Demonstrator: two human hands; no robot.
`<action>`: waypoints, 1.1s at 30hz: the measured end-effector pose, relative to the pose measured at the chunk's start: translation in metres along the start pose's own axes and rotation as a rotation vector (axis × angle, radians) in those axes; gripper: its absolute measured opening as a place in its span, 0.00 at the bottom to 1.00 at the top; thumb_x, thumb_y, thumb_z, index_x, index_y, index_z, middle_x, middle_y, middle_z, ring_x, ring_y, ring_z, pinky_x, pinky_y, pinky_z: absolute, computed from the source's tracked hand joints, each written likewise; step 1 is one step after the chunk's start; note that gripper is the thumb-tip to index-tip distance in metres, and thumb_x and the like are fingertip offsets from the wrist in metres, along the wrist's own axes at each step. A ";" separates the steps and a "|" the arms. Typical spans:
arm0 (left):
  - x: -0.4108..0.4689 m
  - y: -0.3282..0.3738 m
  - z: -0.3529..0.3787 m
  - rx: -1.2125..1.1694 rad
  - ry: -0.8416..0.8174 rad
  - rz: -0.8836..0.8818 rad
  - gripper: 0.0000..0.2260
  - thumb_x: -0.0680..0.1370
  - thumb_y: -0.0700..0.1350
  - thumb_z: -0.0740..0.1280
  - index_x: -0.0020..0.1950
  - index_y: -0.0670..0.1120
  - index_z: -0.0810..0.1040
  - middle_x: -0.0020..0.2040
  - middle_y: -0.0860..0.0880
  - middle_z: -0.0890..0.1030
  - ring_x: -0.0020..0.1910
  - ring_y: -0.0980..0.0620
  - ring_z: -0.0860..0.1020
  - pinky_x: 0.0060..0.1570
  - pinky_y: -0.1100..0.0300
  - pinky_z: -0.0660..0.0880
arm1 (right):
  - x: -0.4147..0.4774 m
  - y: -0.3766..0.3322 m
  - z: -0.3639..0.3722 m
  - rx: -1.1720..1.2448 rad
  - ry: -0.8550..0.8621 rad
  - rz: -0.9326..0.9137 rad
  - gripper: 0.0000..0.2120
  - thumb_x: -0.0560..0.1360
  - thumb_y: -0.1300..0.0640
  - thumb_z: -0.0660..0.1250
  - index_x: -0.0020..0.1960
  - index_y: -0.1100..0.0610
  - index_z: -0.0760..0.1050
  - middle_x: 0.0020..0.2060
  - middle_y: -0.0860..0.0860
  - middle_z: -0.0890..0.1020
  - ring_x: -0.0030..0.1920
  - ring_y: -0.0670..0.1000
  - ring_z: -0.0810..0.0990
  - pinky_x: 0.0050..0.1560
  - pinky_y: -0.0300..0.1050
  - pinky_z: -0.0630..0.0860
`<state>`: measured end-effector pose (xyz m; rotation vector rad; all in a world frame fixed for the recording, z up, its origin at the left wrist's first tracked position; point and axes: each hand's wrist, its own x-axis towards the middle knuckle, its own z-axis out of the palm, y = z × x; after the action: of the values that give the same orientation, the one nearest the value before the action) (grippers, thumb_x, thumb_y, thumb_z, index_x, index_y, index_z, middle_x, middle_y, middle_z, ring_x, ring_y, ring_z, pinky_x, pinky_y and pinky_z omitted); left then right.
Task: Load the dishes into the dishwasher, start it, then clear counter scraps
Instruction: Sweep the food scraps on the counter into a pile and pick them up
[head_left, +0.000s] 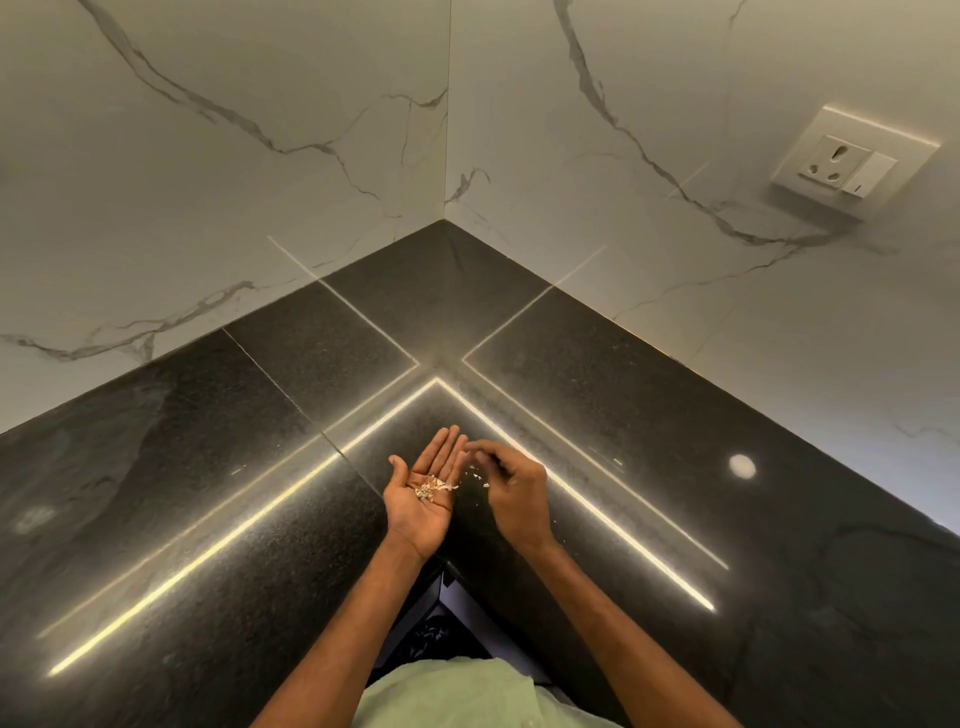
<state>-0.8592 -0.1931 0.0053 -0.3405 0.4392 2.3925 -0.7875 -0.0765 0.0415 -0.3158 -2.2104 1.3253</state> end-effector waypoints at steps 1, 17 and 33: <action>0.000 0.003 -0.001 0.003 0.005 0.007 0.34 0.83 0.61 0.47 0.65 0.32 0.75 0.68 0.35 0.75 0.68 0.39 0.74 0.66 0.48 0.72 | -0.002 0.006 -0.008 -0.028 0.009 0.043 0.11 0.80 0.63 0.65 0.60 0.56 0.81 0.55 0.48 0.84 0.56 0.42 0.82 0.60 0.42 0.78; 0.017 0.052 -0.029 0.003 0.110 0.111 0.36 0.82 0.63 0.49 0.64 0.32 0.77 0.69 0.36 0.74 0.68 0.39 0.74 0.65 0.48 0.73 | 0.006 0.059 0.040 -0.523 -0.646 0.086 0.34 0.83 0.39 0.45 0.81 0.54 0.38 0.80 0.48 0.40 0.79 0.45 0.37 0.80 0.51 0.40; 0.039 0.058 -0.016 -0.062 0.120 0.097 0.30 0.83 0.57 0.51 0.61 0.34 0.81 0.68 0.38 0.76 0.64 0.41 0.78 0.60 0.51 0.78 | 0.066 0.091 0.004 -0.559 -0.956 -0.181 0.28 0.84 0.43 0.44 0.81 0.50 0.45 0.80 0.45 0.45 0.79 0.43 0.40 0.79 0.50 0.38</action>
<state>-0.9247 -0.2188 -0.0101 -0.5027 0.4461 2.4929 -0.8509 -0.0052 -0.0181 0.4215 -3.2881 0.7875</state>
